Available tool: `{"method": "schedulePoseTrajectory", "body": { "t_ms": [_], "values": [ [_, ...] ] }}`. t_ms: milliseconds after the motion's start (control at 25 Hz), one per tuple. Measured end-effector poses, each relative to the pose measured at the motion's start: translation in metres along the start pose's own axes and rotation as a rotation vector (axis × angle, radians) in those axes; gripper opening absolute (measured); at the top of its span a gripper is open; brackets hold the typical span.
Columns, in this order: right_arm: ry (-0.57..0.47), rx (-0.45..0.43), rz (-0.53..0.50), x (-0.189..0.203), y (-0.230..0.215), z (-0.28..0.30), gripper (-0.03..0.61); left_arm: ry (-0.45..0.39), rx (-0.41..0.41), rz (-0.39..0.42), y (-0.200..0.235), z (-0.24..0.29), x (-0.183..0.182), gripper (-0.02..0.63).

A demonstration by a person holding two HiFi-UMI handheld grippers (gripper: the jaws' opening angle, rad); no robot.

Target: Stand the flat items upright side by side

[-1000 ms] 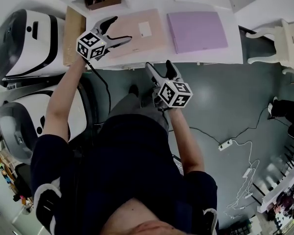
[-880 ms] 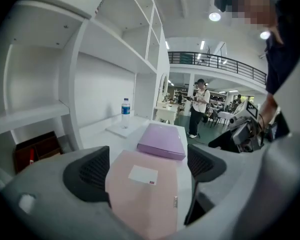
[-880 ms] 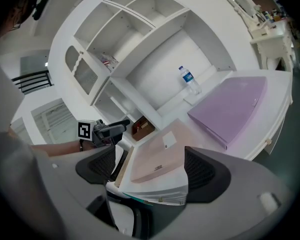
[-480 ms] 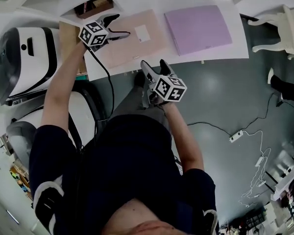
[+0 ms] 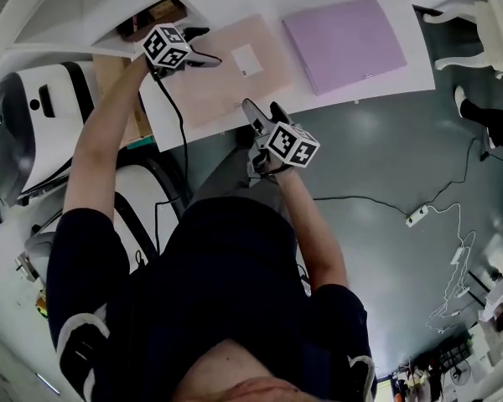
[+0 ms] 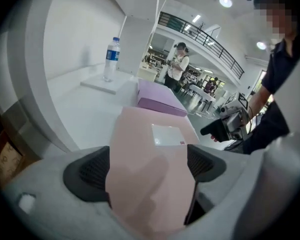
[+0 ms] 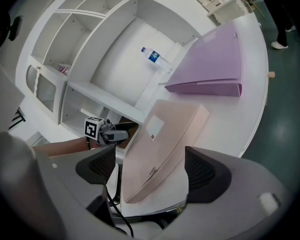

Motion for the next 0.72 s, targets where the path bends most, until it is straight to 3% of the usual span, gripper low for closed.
{"method": "schedulePoseTrajectory", "body": {
  "t_ms": [720],
  "values": [
    [-0.094,-0.012,0.229,0.022,-0.027,0.02,0.417,0.219,0.153,0.061,0.02,0.046,0.007,0.497]
  ]
}}
Point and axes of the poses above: the fingertips, and each gripper's own axes: z forward along the fingers, y to its left, x out of its underside, the point moved 7 cm from there along -z, backward along the fingers, and after that the axes turned 7 degrees about -x, right-handed, at the moved point
